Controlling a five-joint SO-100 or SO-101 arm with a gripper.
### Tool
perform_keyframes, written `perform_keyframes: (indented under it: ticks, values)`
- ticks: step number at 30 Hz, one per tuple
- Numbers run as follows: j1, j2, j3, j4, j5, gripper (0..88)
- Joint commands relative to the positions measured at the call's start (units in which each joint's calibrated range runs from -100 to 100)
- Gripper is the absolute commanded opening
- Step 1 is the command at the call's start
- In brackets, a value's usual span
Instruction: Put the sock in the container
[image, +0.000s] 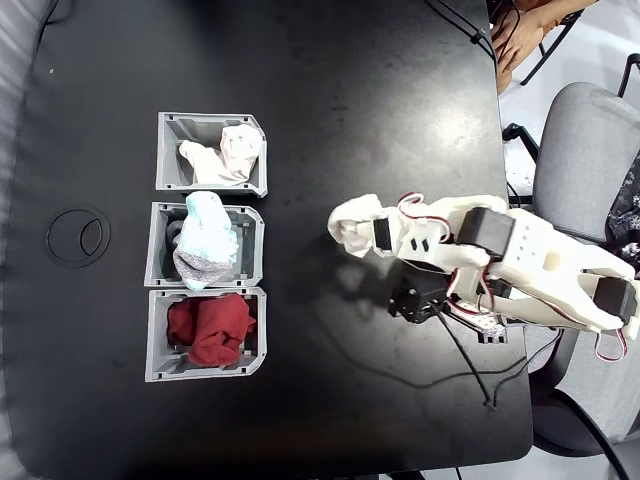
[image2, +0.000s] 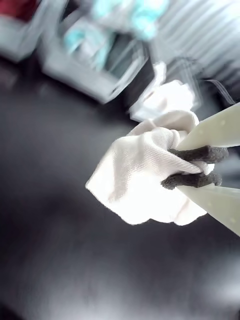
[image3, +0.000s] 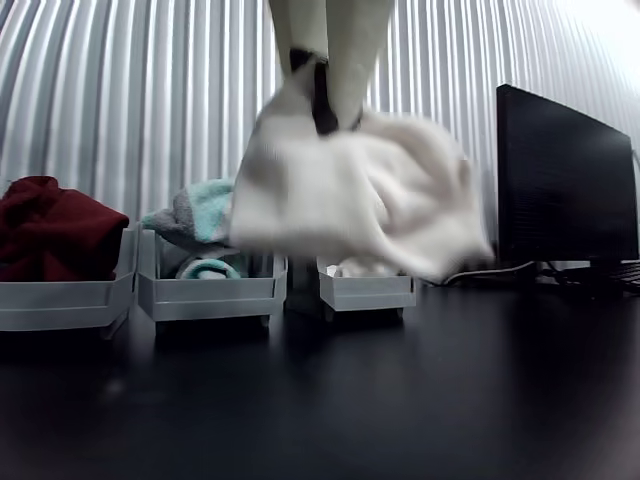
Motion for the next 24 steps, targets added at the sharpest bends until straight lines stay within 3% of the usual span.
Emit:
perform_keyframes:
  ticks: [1,6,15,24]
  values:
    - [0.9,-0.1,-9.3,-0.9,-3.8,1.3]
    - [3.7,0.0,-12.2,-11.3,-7.0,1.3]
    - [4.9,9.6,-16.5,-25.6,-7.3,1.3]
    - [4.7,28.6,-37.1,-32.4,-9.6,1.3]
